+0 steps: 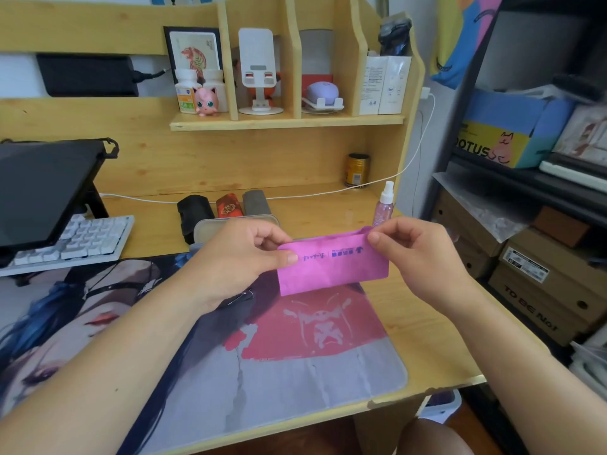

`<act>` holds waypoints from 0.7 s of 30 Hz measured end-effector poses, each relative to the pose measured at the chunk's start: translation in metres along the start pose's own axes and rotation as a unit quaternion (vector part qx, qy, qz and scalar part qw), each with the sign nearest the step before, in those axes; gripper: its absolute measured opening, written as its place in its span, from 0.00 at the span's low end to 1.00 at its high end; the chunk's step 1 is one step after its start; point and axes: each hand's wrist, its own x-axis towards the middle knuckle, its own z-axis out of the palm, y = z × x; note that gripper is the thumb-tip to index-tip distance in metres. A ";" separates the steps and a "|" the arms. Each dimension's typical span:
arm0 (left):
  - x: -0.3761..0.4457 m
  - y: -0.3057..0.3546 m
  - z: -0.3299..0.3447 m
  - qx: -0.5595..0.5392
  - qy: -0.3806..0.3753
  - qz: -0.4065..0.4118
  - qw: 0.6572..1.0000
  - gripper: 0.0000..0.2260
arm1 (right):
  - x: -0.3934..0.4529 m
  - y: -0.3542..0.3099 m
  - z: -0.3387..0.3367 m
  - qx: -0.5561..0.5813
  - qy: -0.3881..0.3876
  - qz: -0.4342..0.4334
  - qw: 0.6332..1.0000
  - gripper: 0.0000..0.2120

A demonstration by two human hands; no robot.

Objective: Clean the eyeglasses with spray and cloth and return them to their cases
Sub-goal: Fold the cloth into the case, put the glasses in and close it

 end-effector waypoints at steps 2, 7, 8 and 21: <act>0.002 -0.002 -0.003 -0.002 0.000 -0.010 1.000 0.06 | 0.000 0.001 -0.002 -0.013 0.004 0.004 1.000 0.04; 0.000 -0.003 -0.005 -0.002 -0.006 -0.021 1.000 0.08 | -0.002 0.004 0.001 0.017 0.027 -0.008 0.999 0.04; -0.001 -0.003 -0.005 -0.006 -0.004 -0.028 1.000 0.09 | -0.002 0.004 0.001 0.023 0.024 -0.014 0.999 0.05; 0.002 0.007 0.002 -0.049 -0.015 -0.096 0.994 0.16 | -0.003 0.027 0.013 0.152 -0.247 0.141 0.947 0.19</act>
